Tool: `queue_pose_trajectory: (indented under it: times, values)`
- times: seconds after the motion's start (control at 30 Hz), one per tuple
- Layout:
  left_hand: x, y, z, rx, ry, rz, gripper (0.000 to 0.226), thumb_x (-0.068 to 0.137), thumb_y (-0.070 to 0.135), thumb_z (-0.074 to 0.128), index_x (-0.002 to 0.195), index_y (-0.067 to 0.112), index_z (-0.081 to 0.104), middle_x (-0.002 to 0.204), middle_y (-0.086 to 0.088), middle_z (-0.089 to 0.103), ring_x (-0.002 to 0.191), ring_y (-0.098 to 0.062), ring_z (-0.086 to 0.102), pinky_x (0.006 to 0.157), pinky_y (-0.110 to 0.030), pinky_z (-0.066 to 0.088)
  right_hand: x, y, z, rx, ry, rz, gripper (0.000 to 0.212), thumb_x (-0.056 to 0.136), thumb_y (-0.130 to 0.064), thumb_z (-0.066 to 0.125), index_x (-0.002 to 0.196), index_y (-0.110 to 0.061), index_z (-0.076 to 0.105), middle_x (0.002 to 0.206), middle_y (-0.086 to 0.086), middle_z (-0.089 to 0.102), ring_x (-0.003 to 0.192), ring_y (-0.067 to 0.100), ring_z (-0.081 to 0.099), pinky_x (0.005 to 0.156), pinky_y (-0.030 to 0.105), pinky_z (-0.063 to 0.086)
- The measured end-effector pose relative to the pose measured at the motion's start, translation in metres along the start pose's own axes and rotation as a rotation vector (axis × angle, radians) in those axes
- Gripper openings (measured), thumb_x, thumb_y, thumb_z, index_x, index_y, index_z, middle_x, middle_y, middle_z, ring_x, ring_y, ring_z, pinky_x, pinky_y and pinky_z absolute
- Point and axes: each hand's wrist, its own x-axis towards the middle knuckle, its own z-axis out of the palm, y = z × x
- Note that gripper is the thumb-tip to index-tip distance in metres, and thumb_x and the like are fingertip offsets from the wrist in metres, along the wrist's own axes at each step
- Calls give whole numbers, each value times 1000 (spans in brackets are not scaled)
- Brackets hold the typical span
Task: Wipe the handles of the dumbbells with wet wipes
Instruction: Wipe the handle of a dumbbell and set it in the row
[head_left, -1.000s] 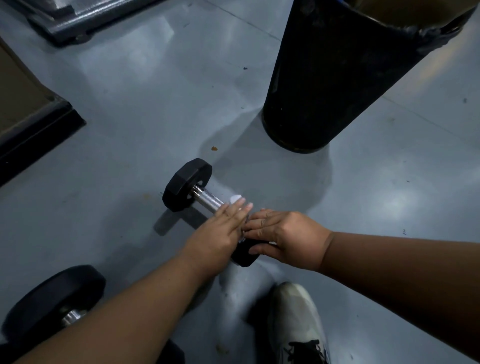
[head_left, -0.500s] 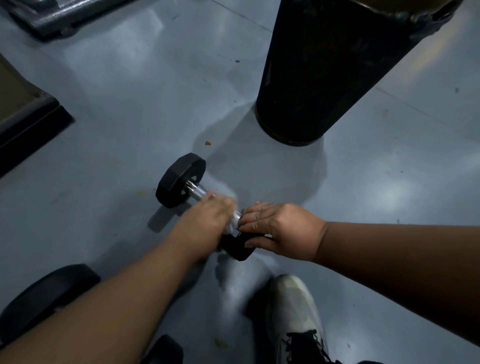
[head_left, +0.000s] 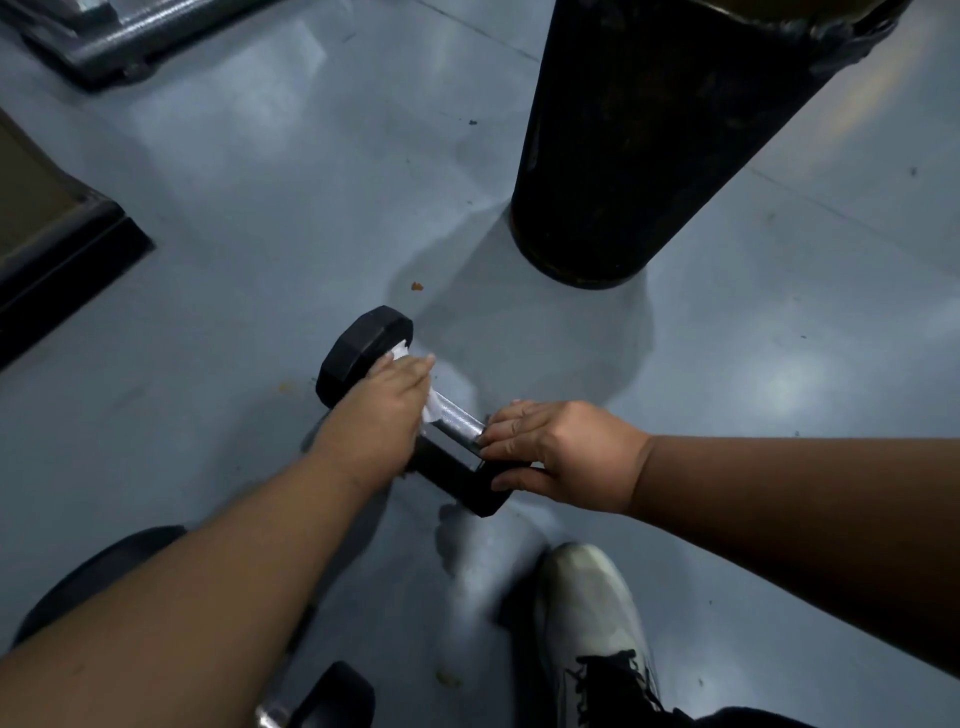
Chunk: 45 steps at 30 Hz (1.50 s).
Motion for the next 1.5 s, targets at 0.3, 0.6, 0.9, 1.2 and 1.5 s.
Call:
queue_pose_trajectory:
  times: [0.3, 0.6, 0.9, 1.2, 1.5]
  values:
    - [-16, 18, 15, -34, -39, 199, 43, 85, 8, 46, 119, -3, 69, 132, -19, 64, 123, -35, 61, 109, -51, 42, 1, 0, 0, -4, -10, -9, 29, 88, -27, 72, 104, -3, 76, 108, 8, 76, 102, 30, 70, 85, 44, 58]
    - [-26, 37, 22, -11, -6, 42, 49, 81, 15, 43, 120, 2, 70, 139, -24, 58, 130, -44, 53, 113, -53, 33, 1, -3, -2, 6, -25, -1, 33, 92, -33, 65, 104, -4, 76, 106, 7, 76, 101, 30, 70, 85, 43, 57]
    - [-22, 52, 21, -47, 51, -215, 50, 83, 24, 42, 121, 13, 72, 146, -24, 50, 138, -41, 46, 112, -58, 32, 0, -1, -1, 22, -29, -1, 28, 89, -27, 72, 105, -5, 76, 110, 6, 75, 102, 30, 69, 84, 43, 58]
    - [-15, 19, 15, -101, 84, -265, 47, 93, 26, 38, 118, 9, 74, 143, -14, 57, 140, -33, 46, 108, -49, 39, 1, 1, -2, 30, -42, 15, 29, 89, -29, 71, 104, -5, 76, 108, 6, 75, 100, 32, 70, 80, 46, 59]
    - [-20, 38, 18, -17, 35, -90, 42, 90, 30, 42, 120, 26, 72, 139, 4, 62, 134, -19, 53, 73, -36, 35, 1, 0, -2, 21, -32, 11, 28, 87, -27, 74, 105, -6, 76, 109, 5, 76, 102, 29, 70, 83, 45, 59]
